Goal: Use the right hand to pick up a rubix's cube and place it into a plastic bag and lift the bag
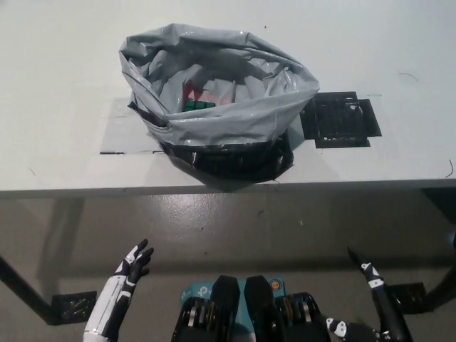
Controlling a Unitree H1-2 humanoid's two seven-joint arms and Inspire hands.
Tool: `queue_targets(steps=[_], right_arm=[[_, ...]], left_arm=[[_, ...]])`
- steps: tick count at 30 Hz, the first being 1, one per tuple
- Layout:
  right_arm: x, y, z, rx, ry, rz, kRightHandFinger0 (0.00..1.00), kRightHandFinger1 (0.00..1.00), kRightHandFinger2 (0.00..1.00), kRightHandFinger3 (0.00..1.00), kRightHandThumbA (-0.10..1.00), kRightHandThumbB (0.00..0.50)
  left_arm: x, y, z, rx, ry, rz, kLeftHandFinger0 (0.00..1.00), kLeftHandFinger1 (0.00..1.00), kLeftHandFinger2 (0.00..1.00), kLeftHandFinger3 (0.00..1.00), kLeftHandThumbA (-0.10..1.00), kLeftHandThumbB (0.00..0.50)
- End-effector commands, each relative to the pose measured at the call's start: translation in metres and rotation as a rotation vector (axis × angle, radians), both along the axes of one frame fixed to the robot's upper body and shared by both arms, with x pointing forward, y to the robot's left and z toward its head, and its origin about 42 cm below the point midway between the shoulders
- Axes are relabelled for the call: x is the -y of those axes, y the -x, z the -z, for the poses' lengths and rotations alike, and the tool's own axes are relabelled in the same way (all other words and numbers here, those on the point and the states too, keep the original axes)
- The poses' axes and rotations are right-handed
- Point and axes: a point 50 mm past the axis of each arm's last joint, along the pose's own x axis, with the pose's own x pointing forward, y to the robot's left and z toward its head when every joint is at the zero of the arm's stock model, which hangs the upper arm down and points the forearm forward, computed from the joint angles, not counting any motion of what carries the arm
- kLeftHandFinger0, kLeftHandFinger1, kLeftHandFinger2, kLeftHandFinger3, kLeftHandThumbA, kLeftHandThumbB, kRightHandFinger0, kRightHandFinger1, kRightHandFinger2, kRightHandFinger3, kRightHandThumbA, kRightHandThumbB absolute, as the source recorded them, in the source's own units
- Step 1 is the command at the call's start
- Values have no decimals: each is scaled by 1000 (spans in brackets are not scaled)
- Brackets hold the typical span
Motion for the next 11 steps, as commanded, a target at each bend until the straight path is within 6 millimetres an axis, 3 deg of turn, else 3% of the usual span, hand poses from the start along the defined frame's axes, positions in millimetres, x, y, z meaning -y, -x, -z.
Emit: queue_targets(steps=[1, 11], right_arm=[[-11, 7, -11, 199, 24, -52, 1000, 1000, 1000, 1000, 936, 229], [-12, 8, -9, 210, 31, -52, 1000, 1000, 1000, 1000, 922, 224]], left_arm=[[-4, 5, -19, 115, 24, -23, 1000, 1000, 1000, 1000, 1000, 155], [-3, 6, -17, 110, 24, -21, 1000, 1000, 1000, 1000, 1000, 153]])
